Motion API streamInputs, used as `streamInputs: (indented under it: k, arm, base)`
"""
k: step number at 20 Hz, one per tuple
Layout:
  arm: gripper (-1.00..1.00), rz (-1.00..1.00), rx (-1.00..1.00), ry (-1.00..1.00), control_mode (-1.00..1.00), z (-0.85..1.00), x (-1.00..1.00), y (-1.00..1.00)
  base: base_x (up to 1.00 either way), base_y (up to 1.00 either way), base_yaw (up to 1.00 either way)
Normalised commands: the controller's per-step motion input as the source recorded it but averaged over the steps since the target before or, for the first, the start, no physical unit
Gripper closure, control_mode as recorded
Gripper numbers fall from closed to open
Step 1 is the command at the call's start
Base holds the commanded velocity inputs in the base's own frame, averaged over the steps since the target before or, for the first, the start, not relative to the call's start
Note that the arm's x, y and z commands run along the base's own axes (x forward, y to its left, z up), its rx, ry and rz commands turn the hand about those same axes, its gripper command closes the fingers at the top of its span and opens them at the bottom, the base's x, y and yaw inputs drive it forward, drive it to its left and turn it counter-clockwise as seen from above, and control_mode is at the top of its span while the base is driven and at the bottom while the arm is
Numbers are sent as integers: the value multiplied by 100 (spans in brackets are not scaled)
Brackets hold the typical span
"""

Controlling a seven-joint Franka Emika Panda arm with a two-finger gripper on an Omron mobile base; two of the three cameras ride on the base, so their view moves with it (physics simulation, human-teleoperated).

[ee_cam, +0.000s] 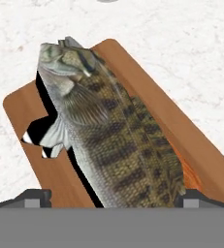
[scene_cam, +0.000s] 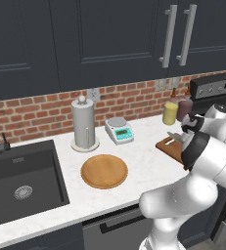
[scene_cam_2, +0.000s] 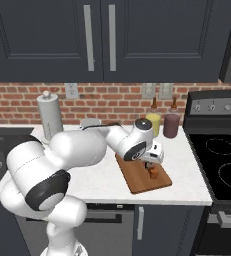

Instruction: Pick up the knife from the drawer and place it on the cutting board. Then place the meat from the plate to the cutting board.

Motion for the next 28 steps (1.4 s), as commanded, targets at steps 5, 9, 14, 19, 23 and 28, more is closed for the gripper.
streamInputs:
  k: [5,9,14,19,23,28]
  arm:
    - [-100,0,-2,0,-100,-20,16,1]
    - [-100,0,-1,8,-100,-28,28,0]
    - [-100,0,0,21,-100,-13,16,0]
    - [-100,0,0,15,-100,0,-7,0]
    - [-100,0,0,13,-100,0,-25,0]
    - [-100,0,-1,1,-100,-28,-13,0]
  base:
    - [0,0,0]
    - [0,0,0]
    - [0,0,0]
    - [0,0,0]
    - [0,0,0]
    - [0,0,0]
